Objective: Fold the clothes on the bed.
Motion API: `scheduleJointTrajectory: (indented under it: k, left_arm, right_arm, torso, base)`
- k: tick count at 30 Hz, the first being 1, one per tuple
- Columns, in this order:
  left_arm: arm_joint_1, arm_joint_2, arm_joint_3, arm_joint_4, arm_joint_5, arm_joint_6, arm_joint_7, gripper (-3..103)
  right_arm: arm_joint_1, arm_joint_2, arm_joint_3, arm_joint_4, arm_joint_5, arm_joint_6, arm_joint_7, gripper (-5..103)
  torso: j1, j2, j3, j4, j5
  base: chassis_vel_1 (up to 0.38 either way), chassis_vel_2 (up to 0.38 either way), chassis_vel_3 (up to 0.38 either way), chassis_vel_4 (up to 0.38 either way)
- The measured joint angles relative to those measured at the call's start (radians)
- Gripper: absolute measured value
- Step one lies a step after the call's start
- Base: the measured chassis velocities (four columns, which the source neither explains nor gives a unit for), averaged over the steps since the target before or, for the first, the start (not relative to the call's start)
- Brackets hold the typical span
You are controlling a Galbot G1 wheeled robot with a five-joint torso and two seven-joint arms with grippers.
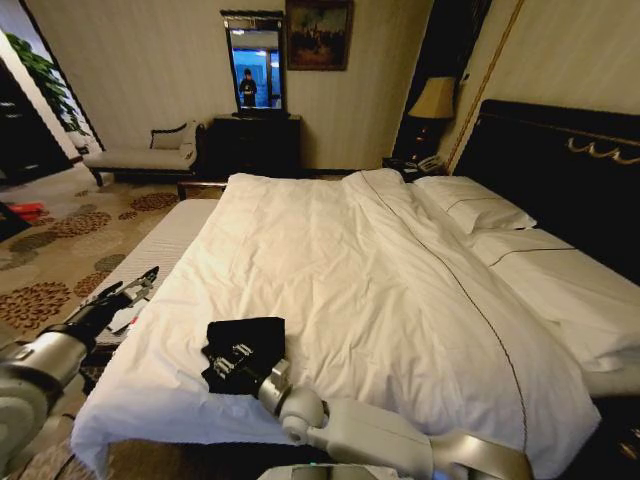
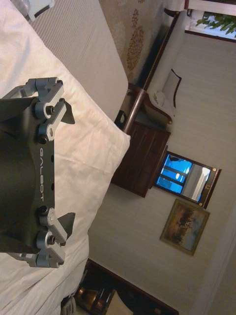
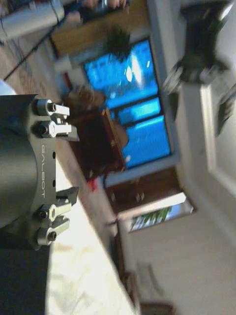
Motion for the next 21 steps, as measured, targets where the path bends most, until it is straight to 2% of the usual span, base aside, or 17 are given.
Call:
scheduleJointTrajectory:
  k: [2, 4, 6, 9, 10, 13, 15, 18, 21]
  left_arm:
    - [-0.003, -0.001, 0.005, 0.002, 0.001, 0.001, -0.002, 100]
    - [-0.006, -0.003, 0.012, 0.005, 0.007, 0.002, -0.002, 100]
    - [-0.006, -0.005, 0.015, 0.005, 0.008, 0.002, -0.002, 100]
    - [-0.006, -0.008, 0.031, 0.005, 0.021, 0.003, -0.003, 100]
    - [-0.006, -0.008, 0.031, 0.005, 0.021, 0.003, -0.003, 100]
    - [-0.013, -0.013, 0.047, 0.007, 0.031, 0.003, -0.006, 100]
    - [-0.015, -0.014, 0.048, 0.006, 0.031, 0.003, -0.008, 100]
    - [-0.009, -0.019, 0.034, -0.004, 0.026, 0.003, -0.011, 100]
    - [0.000, -0.018, 0.021, -0.009, 0.023, 0.003, -0.012, 100]
  right_arm:
    - [0.004, -0.052, 0.009, 0.020, 0.002, 0.005, -0.038, 65]
    - [0.001, -0.102, 0.036, 0.043, 0.050, 0.012, -0.081, 76]
    - [-0.008, -0.113, 0.060, 0.051, 0.083, 0.019, -0.098, 76]
    - [-0.049, -0.110, 0.139, 0.067, 0.192, 0.029, -0.105, 91]
    - [-0.049, -0.110, 0.139, 0.067, 0.192, 0.029, -0.105, 91]
    - [-0.083, -0.059, 0.176, 0.062, 0.266, 0.013, -0.043, 100]
    - [-0.087, -0.040, 0.176, 0.054, 0.278, 0.007, -0.027, 100]
    - [-0.104, 0.069, 0.176, -0.003, 0.303, -0.029, 0.077, 100]
    - [-0.107, 0.102, 0.169, -0.005, 0.341, -0.046, 0.113, 100]
  torso:
    - [0.000, 0.000, 0.000, 0.0000, -0.0001]
    - [0.000, 0.000, 0.000, -0.0002, -0.0001]
    - [0.000, 0.000, 0.000, -0.0003, -0.0001]
    - [0.000, 0.000, 0.000, -0.0001, -0.0001]
    - [0.000, 0.000, 0.000, -0.0001, -0.0001]
    - [0.000, 0.000, 0.000, -0.0001, -0.0003]
    - [0.000, 0.000, 0.000, -0.0001, -0.0003]
    - [0.000, 0.000, 0.000, 0.0003, -0.0001]
    - [0.000, 0.000, 0.000, 0.0003, -0.0004]
  base:
    - [0.000, 0.000, 0.000, 0.000]
    - [0.000, 0.000, 0.000, 0.000]
    - [0.000, 0.000, 0.000, 0.000]
    - [0.000, 0.000, 0.000, 0.000]
    - [0.000, 0.000, 0.000, 0.000]
    - [0.000, 0.000, 0.000, 0.000]
    - [0.000, 0.000, 0.000, 0.000]
    - [0.000, 0.000, 0.000, 0.000]
    - [0.000, 0.000, 0.000, 0.000]
